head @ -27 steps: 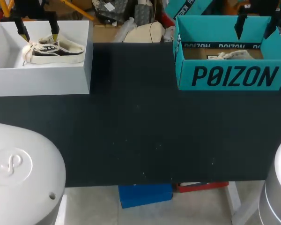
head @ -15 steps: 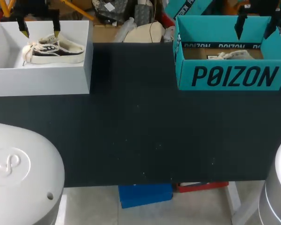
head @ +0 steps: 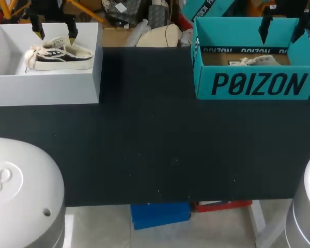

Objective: Take the shoe out of the shoebox, open the shoe tongue, remove and reinsert the insole, then place the shoe into the shoebox

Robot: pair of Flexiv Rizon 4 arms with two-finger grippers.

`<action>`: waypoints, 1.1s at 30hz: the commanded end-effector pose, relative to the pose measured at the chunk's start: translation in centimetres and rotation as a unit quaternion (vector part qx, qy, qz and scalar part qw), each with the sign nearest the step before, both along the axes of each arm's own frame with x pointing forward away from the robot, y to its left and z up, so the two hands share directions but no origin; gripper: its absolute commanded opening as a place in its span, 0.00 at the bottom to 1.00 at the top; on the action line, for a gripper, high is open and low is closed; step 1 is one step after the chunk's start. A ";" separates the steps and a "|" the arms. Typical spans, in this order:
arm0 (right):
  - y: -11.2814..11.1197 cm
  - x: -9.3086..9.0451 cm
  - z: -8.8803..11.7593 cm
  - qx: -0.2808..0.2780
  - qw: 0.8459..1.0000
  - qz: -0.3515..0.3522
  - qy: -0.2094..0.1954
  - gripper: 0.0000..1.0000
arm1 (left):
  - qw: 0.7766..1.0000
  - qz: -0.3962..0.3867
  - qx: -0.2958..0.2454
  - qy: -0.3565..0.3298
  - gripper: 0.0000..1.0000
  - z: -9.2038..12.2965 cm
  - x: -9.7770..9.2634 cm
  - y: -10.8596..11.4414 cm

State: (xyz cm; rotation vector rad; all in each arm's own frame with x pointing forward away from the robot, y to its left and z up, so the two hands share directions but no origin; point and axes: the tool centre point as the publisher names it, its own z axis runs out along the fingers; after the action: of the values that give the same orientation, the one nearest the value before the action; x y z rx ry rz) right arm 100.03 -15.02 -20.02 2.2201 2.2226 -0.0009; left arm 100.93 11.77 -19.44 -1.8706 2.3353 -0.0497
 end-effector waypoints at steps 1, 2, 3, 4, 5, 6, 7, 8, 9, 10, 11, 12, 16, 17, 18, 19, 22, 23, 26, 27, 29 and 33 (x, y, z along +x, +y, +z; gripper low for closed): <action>0.0 0.0 0.0 0.000 1.000 0.000 0.000 1.00 | 0.858 -0.507 -0.008 -0.086 1.00 -0.3 -1.1 0.8; 0.0 0.0 0.0 0.000 1.000 0.000 0.000 1.00 | 0.849 -0.521 -0.009 -0.088 1.00 -0.3 -1.1 0.8; 0.0 0.0 0.0 0.000 1.000 0.000 0.000 1.00 | 0.840 -0.534 -0.009 -0.091 1.00 -0.3 -1.1 0.8; 0.0 0.0 0.0 0.000 1.000 0.000 0.000 1.00 | 0.833 -0.546 -0.009 -0.093 1.00 -0.3 -1.1 0.8; 0.0 0.0 0.0 0.000 1.000 0.000 0.000 1.00 | 0.833 -0.546 -0.009 -0.093 1.00 -0.3 -1.1 0.8; 0.0 0.0 0.0 0.000 1.000 0.000 0.000 1.00 | 0.833 -0.546 -0.009 -0.093 1.00 -0.3 -1.1 0.8; 0.0 0.0 0.0 0.000 1.000 0.000 0.000 1.00 | 0.833 -0.546 -0.009 -0.093 1.00 -0.3 -1.1 0.8; 0.0 0.0 0.0 0.000 1.000 0.000 0.000 1.00 | 0.833 -0.546 -0.009 -0.093 1.00 -0.3 -1.1 0.8; 0.0 0.0 0.0 0.000 1.000 0.000 0.000 1.00 | 0.833 -0.546 -0.009 -0.093 1.00 -0.3 -1.1 0.8; 0.0 0.0 0.0 0.000 1.000 0.000 0.000 1.00 | 0.833 -0.546 -0.009 -0.093 1.00 -0.3 -1.1 0.8; 0.0 0.0 0.0 0.000 1.000 0.000 0.000 1.00 | 0.833 -0.546 -0.009 -0.093 1.00 -0.3 -1.1 0.8; 0.0 0.0 0.0 0.000 1.000 0.000 0.000 1.00 | 0.833 -0.546 -0.009 -0.093 1.00 -0.3 -1.1 0.8; 0.0 0.0 0.0 0.000 1.000 0.000 0.000 1.00 | 0.801 -0.595 -0.061 -0.012 1.00 -1.8 0.0 1.1; 0.0 0.0 0.0 0.000 1.000 0.000 0.000 1.00 | 0.800 -0.598 -0.047 -0.011 1.00 -1.8 0.4 1.6; 0.0 0.0 0.0 0.000 1.000 0.000 0.000 1.00 | 0.790 -0.612 -0.032 0.010 1.00 -2.0 0.9 1.9; 0.0 0.0 0.0 0.000 1.000 0.000 0.000 1.00 | 0.786 -0.616 -0.052 0.019 1.00 -2.3 1.3 2.2; 0.0 0.0 0.0 0.000 1.000 0.000 0.000 1.00 | 0.770 -0.635 -0.029 0.046 1.00 -2.6 2.6 2.9; 0.0 0.0 0.0 0.000 1.000 0.000 0.000 1.00 | 0.764 -0.643 -0.032 0.048 1.00 -2.5 3.2 3.2; 0.0 0.0 0.0 0.000 1.000 0.000 0.000 1.00 | 0.748 -0.660 -0.025 0.067 0.76 -3.0 4.5 3.8; 0.0 0.0 0.0 0.000 1.000 0.000 0.000 1.00 | 0.739 -0.669 -0.022 0.077 0.66 -3.3 4.9 3.9; 0.0 0.0 0.0 0.000 1.000 0.000 0.000 1.00 | 0.716 -0.690 -0.018 0.106 0.66 -4.0 5.4 4.0; 0.0 0.0 0.0 0.000 1.000 0.000 0.000 1.00 | 0.695 -0.706 0.002 0.138 0.63 -5.1 6.8 4.3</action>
State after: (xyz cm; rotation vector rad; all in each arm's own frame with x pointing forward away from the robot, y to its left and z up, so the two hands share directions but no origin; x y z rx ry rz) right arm 100.03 -15.02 -20.01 2.2202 2.2226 -0.0009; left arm 105.35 16.06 -23.85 -0.3847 2.9731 -0.1559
